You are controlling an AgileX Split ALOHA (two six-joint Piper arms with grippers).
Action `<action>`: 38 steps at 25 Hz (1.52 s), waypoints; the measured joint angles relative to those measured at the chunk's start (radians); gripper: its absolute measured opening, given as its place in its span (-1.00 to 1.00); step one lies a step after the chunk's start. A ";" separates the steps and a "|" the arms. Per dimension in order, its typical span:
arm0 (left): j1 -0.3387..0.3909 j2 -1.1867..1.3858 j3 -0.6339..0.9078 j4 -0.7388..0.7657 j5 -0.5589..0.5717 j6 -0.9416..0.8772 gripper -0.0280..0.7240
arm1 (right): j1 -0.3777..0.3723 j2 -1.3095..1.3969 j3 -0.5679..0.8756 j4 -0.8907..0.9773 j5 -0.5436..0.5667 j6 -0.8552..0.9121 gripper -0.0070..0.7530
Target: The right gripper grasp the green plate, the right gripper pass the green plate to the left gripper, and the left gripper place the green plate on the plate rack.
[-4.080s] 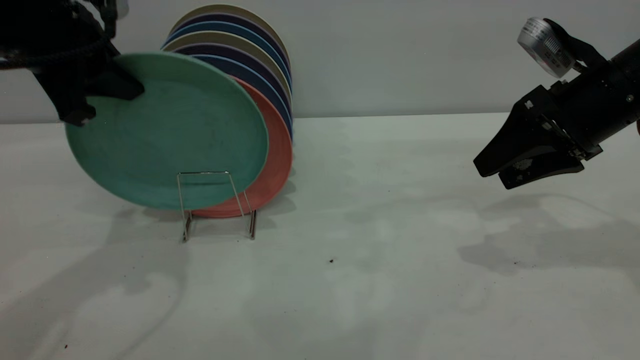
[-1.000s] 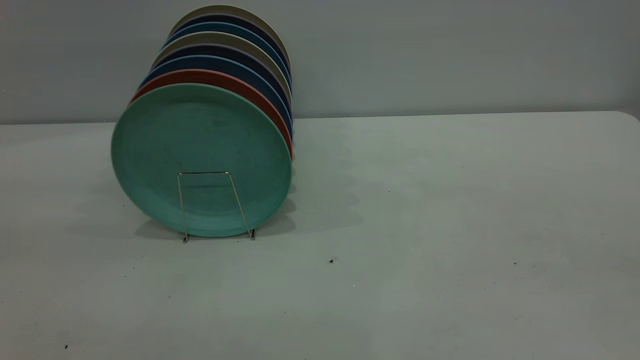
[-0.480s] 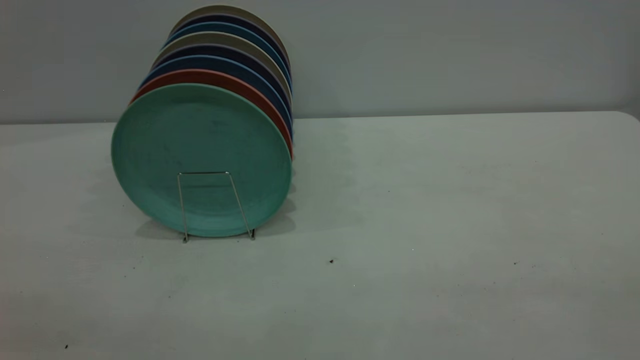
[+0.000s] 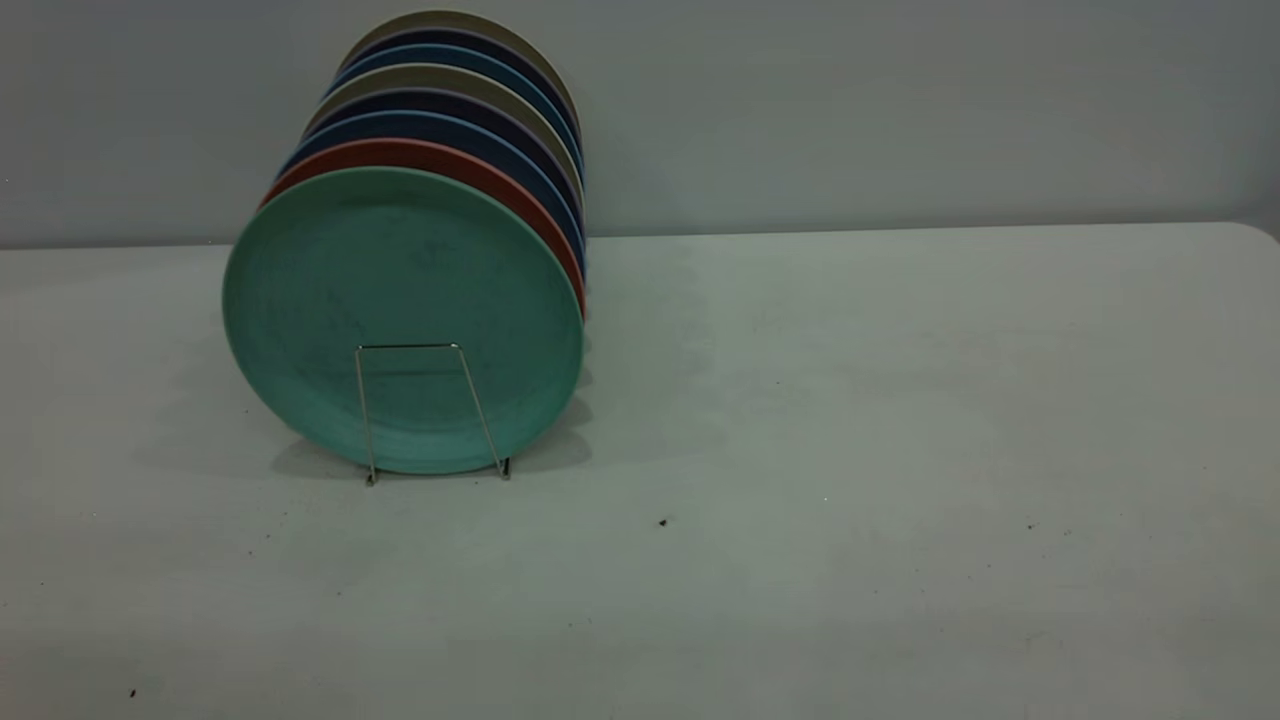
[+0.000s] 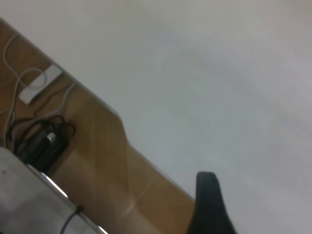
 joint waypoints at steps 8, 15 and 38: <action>0.000 0.000 0.007 0.174 0.061 -0.015 0.44 | 0.000 -0.025 0.005 0.000 -0.005 0.006 0.43; 0.000 0.000 0.008 0.186 0.057 -0.051 0.44 | 0.000 -0.025 0.013 -0.037 -0.020 0.069 0.43; 0.000 0.000 0.008 0.153 0.057 -0.055 0.44 | -0.062 -0.046 0.015 -0.040 -0.023 0.084 0.43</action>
